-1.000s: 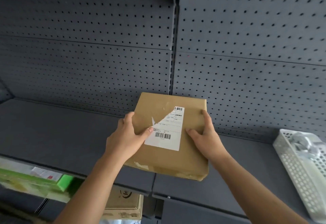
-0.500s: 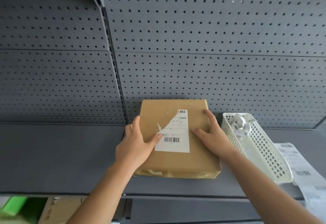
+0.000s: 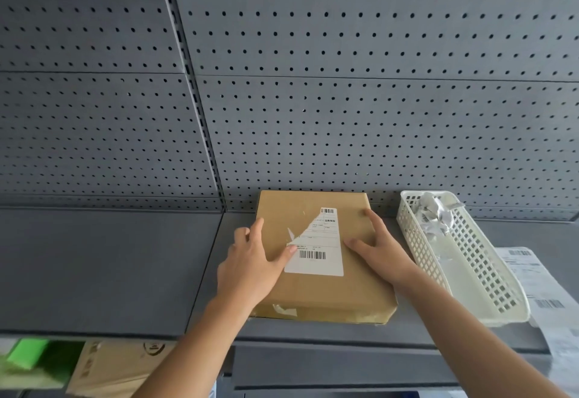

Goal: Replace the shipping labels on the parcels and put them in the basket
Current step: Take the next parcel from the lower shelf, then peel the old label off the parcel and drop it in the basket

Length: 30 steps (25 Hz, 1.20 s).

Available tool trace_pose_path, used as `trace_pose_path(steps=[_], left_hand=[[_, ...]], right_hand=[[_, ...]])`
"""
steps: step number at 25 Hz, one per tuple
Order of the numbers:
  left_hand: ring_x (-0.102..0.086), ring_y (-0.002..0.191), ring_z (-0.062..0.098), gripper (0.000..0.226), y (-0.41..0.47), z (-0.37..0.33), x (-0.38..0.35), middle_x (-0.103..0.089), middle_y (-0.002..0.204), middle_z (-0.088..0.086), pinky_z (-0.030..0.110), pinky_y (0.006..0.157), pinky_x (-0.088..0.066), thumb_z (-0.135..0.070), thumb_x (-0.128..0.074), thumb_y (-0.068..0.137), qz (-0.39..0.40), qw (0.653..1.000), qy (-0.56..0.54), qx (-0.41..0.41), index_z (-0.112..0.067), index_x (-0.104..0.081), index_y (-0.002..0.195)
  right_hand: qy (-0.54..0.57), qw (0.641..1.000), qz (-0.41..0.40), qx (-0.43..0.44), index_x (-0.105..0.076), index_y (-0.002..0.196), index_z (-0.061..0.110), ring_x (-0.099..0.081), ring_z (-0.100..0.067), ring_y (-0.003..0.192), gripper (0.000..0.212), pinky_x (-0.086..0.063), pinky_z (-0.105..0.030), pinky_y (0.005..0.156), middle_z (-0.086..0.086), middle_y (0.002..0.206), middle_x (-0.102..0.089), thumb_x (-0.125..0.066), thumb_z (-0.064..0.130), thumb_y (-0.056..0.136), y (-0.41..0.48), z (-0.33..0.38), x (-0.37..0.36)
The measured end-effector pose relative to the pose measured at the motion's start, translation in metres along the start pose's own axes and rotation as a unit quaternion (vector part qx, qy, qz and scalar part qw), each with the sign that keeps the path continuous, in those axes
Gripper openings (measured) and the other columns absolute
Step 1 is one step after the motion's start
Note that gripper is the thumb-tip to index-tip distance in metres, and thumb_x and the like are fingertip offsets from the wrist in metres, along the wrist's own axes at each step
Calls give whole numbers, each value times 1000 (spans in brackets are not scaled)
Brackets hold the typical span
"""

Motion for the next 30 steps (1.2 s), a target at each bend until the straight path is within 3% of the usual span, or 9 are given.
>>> trace_pose_path(steps=[7,10,12,16,20,30], left_hand=[[-52,134,26,75,6,10,-12,-22,165,-4,47,103,-45,-68,-41,96,43,990,-131,30,-39,-11,158],[-48,138,28,67,8,13,-14,-25,166,-5,48,107,-41,-58,-43,100,49,984,-169,35,-41,-11,157],[-47,139,28,66,8,14,-14,-26,166,-7,49,108,-41,-57,-44,100,49,981,-186,36,-42,-12,156],[-53,133,28,65,8,13,-13,-28,165,-8,45,100,-44,-57,-44,101,41,981,-189,33,-42,-14,156],[-57,128,25,64,7,12,-11,-31,163,-7,42,94,-45,-57,-43,101,36,982,-181,34,-41,-14,156],[-60,121,25,65,3,9,-8,-31,163,-5,37,85,-41,-57,-38,102,41,987,-152,40,-39,-10,158]], right_hand=[[-37,999,4,5,-22,149,45,-56,-16,119,80,-52,-41,99,3,145,-43,-70,45,85,6,-6,-1],[-163,985,-42,42,-23,153,33,-35,-17,138,72,-35,-38,113,2,157,-22,-62,41,92,9,5,2],[-272,947,-117,124,-36,150,26,-28,-24,143,61,-28,-42,116,-4,156,-27,-59,33,94,10,31,3],[-360,901,-104,220,-55,137,23,-38,-28,126,46,-35,-43,108,-4,130,-49,-54,18,91,28,63,-25],[-435,869,-104,213,-57,132,39,-39,-22,118,40,-31,-37,102,4,121,-47,-48,29,95,46,67,-34],[-425,859,-147,244,-65,115,35,-44,-24,109,29,-34,-36,91,3,113,-52,-51,22,93,49,67,-33]])
Point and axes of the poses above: each hand's wrist, its own y-axis towards the middle knuckle, its own x-axis out of the back of the hand, z = x × y, the point moved 9 cm from there along y, towards the middle knuckle
